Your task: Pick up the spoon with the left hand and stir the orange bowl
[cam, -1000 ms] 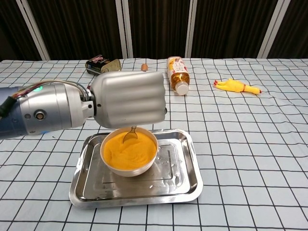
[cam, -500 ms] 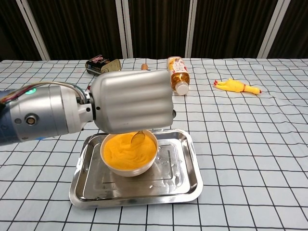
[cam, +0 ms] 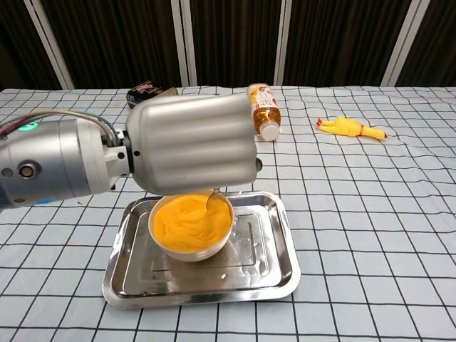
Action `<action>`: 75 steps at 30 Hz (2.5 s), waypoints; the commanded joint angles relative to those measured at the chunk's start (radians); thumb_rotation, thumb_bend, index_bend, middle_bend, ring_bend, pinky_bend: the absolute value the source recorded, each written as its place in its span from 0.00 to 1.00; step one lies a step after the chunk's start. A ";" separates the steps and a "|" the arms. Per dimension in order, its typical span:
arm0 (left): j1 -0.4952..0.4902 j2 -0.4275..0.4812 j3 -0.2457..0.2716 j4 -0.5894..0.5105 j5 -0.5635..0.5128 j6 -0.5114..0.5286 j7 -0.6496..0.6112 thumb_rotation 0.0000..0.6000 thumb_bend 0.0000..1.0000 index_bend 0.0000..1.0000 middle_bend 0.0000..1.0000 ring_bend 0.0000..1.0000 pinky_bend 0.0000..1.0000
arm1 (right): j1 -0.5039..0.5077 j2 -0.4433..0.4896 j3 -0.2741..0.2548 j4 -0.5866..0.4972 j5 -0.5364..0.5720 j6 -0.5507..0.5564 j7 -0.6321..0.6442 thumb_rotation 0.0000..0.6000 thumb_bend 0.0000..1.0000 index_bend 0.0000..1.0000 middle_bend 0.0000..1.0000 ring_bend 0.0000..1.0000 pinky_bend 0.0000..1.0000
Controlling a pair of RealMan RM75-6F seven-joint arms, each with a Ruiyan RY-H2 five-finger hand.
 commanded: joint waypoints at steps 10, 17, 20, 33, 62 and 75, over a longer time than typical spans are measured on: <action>0.025 0.098 0.016 -0.066 0.036 -0.022 -0.012 1.00 0.59 0.81 1.00 1.00 1.00 | 0.000 0.000 0.001 -0.002 0.003 -0.001 -0.003 1.00 0.34 0.00 0.00 0.00 0.00; 0.037 0.149 0.027 -0.076 0.086 -0.021 -0.078 1.00 0.59 0.81 1.00 1.00 1.00 | 0.000 -0.001 0.001 -0.002 0.003 -0.002 -0.005 1.00 0.34 0.00 0.00 0.00 0.00; 0.042 0.141 0.023 -0.068 0.103 -0.018 -0.103 1.00 0.59 0.81 1.00 1.00 1.00 | 0.001 -0.001 0.001 -0.003 0.003 -0.003 -0.008 1.00 0.34 0.00 0.00 0.00 0.00; 0.049 0.064 0.000 -0.041 0.126 -0.058 -0.119 1.00 0.59 0.81 1.00 1.00 1.00 | 0.000 0.001 0.001 -0.002 0.004 -0.003 -0.001 1.00 0.34 0.00 0.00 0.00 0.00; 0.085 0.131 -0.038 -0.010 0.133 -0.084 -0.108 1.00 0.58 0.81 1.00 1.00 1.00 | -0.001 0.000 0.001 -0.005 0.005 -0.003 -0.003 1.00 0.34 0.00 0.00 0.00 0.00; 0.073 0.102 -0.072 -0.034 0.143 -0.101 -0.109 1.00 0.58 0.81 1.00 1.00 1.00 | -0.002 0.002 0.001 -0.006 0.003 -0.001 0.002 1.00 0.34 0.00 0.00 0.00 0.00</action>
